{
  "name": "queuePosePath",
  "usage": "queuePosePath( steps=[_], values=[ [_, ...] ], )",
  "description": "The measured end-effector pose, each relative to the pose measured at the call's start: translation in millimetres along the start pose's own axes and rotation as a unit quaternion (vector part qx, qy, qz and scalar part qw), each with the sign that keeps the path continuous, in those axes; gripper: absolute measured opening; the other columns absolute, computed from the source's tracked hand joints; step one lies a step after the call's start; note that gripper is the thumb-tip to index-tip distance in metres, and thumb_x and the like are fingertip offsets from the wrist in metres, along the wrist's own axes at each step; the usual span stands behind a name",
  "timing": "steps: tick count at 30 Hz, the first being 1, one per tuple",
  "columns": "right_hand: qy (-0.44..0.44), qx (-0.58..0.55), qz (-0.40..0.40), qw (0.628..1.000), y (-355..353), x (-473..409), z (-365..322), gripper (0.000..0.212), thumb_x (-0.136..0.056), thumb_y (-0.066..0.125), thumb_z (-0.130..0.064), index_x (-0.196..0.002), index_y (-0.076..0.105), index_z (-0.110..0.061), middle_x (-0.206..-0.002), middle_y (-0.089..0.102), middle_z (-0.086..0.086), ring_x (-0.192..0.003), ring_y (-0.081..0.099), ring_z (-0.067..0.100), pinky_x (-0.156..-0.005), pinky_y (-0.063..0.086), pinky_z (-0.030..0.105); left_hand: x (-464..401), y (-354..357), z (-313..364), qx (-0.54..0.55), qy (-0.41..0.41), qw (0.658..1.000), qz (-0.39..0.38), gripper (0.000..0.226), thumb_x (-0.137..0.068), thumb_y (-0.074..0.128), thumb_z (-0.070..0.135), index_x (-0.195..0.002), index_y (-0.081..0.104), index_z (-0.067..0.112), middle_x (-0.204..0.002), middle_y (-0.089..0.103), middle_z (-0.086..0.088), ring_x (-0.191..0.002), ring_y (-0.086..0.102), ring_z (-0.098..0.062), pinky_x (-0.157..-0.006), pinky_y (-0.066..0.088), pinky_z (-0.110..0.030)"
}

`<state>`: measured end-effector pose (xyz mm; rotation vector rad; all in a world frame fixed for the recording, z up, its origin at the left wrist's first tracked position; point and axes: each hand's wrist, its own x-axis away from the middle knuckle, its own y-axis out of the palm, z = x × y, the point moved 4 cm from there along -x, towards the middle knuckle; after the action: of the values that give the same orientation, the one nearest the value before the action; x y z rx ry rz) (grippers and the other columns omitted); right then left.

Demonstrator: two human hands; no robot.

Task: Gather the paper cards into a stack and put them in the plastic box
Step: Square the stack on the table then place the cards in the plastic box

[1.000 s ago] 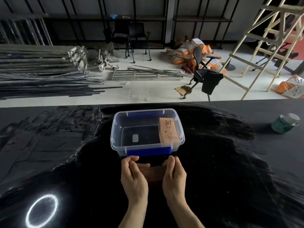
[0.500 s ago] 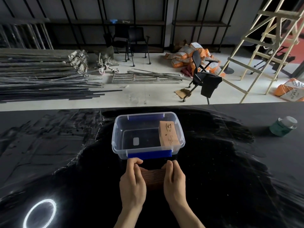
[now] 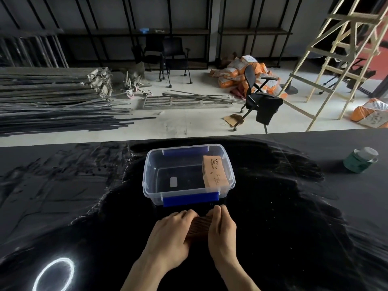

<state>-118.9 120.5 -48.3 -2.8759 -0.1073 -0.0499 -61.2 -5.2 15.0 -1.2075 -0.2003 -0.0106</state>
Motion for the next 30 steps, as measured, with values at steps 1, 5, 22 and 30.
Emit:
queuePosePath(
  steps=[1,5,22,30],
  values=[
    [0.005,0.001,-0.004,1.000,0,0,0,0.034,-0.110,0.045,-0.017,-0.079,0.060,-0.015,-0.067,0.062,0.001,-0.059,0.059,0.014,-0.053,0.050,0.021,-1,1,-1,0.000,-0.006,1.000,-0.002,0.059,-0.087,0.068,0.014,-0.137,0.047,0.037,-0.134,0.064,0.013,-0.127,0.058,-0.012,-0.109,0.047,-0.031],
    [0.033,-0.024,-0.047,0.998,-5,-2,-8,0.032,-0.109,0.050,-0.025,-0.082,0.065,-0.016,-0.070,0.066,0.000,-0.062,0.061,0.008,-0.057,0.053,0.021,-2,2,-6,0.045,-0.026,0.999,-0.015,0.059,-0.085,0.073,0.017,-0.134,0.050,0.041,-0.129,0.066,0.015,-0.122,0.062,-0.011,-0.107,0.050,-0.033],
    [0.026,-0.114,-0.236,0.965,-31,-10,-83,0.033,-0.089,0.083,-0.021,-0.121,0.076,-0.016,-0.118,0.082,0.004,-0.113,0.077,0.021,-0.100,0.061,0.046,10,-16,-11,0.660,-0.164,0.728,0.087,0.045,-0.065,0.086,0.027,-0.106,0.078,0.011,-0.104,0.082,-0.013,-0.102,0.077,-0.032,-0.101,0.055,-0.057],
    [0.032,-0.124,-0.221,0.967,-26,-17,-89,0.019,-0.092,0.080,-0.016,-0.111,0.079,-0.014,-0.109,0.084,0.003,-0.104,0.080,0.020,-0.095,0.065,0.042,-4,-40,-19,0.621,-0.155,0.764,0.081,0.036,-0.081,0.083,0.016,-0.115,0.071,0.013,-0.104,0.082,-0.006,-0.105,0.076,-0.024,-0.102,0.057,-0.046]
  ],
)
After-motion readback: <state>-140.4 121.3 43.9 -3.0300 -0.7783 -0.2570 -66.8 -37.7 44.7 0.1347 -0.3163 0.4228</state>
